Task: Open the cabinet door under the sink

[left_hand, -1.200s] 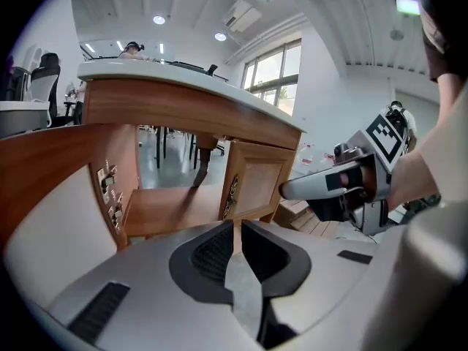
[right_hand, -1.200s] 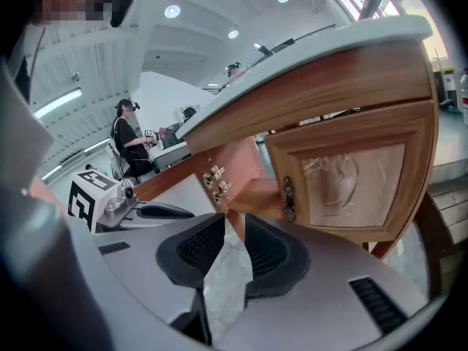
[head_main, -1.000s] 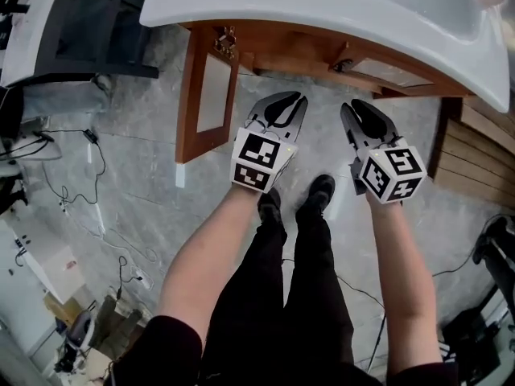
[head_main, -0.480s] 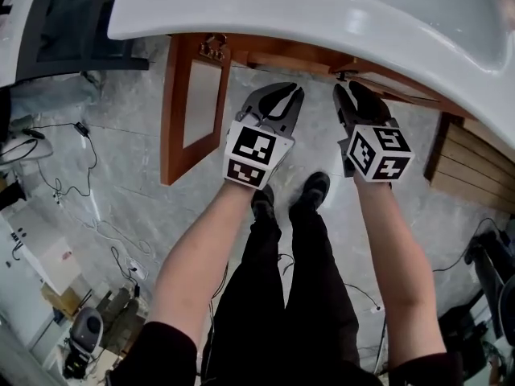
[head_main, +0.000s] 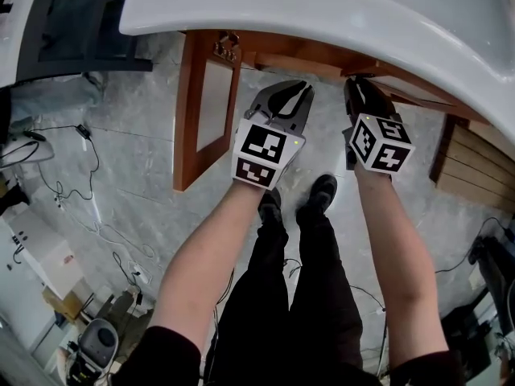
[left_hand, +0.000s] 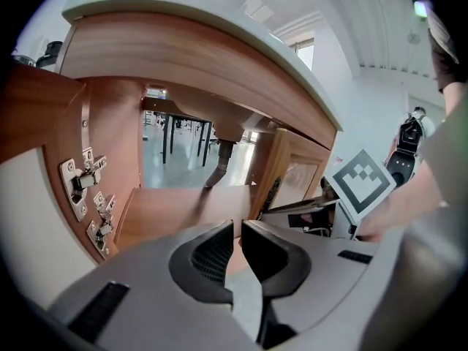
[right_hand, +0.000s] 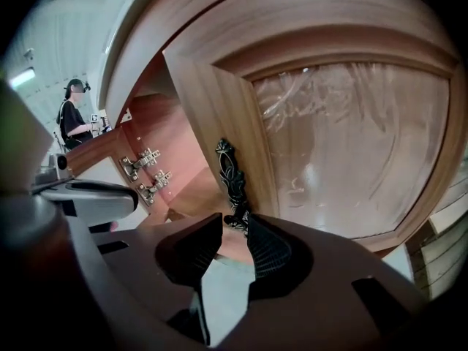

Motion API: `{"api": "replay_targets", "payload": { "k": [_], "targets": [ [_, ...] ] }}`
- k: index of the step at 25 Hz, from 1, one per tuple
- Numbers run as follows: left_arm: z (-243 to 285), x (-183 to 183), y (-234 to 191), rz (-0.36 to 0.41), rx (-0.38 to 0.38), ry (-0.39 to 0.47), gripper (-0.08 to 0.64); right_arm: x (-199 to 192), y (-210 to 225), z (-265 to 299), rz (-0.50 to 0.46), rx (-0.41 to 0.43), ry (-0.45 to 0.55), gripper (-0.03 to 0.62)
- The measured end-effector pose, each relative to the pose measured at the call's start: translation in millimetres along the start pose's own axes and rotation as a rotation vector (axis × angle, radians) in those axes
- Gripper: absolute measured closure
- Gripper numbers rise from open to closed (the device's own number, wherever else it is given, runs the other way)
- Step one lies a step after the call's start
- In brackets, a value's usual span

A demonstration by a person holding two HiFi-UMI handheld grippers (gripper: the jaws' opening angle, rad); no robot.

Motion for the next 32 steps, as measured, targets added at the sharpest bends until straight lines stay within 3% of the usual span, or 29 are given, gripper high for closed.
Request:
{"api": "replay_targets", "payload": {
  "k": [9,13,15,17,21,32],
  "targets": [
    [-14.9,-7.8,-1.4,0.015,-0.024,0.008,0.514,-5.2,-3.9,-3.3,0.004,-0.044,0.035,0.499],
    [-24.8,-5.4,6.6,0.097,-0.076,0.028,0.506,-17.6,-12.5,-14.3,-0.010,-0.060,0.042,0.499],
    [-28.6,-1.9,16.7,0.145,-0.115,0.037,0.457,-26.5,-14.7,-22.7,-0.013,-0.062,0.050,0.499],
    [-31.3,4.4,31.9,0.196,-0.163,0.053,0.400,-35.8,-13.9,-31.4,-0.021,-0.048,0.060,0.497],
    [-25.7,11.4,57.6,0.292,-0.241,0.065,0.378,-50.7,-10.5,-46.2,-0.044,0.002,0.078,0.497],
    [-4.8,35.1,105.3,0.356,-0.330,0.121,0.370,-70.8,-2.0,-70.9,-0.137,0.121,0.047,0.499]
  ]
}}
Point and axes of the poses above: the fingertips, and each gripper's own axes: z forward along the fingers, y to its right, x out of its top, the point moved 7 cm from there along -z, backward along the fingers, and after that the axes turned 3 degrees about -y, right-handed, at the moved point
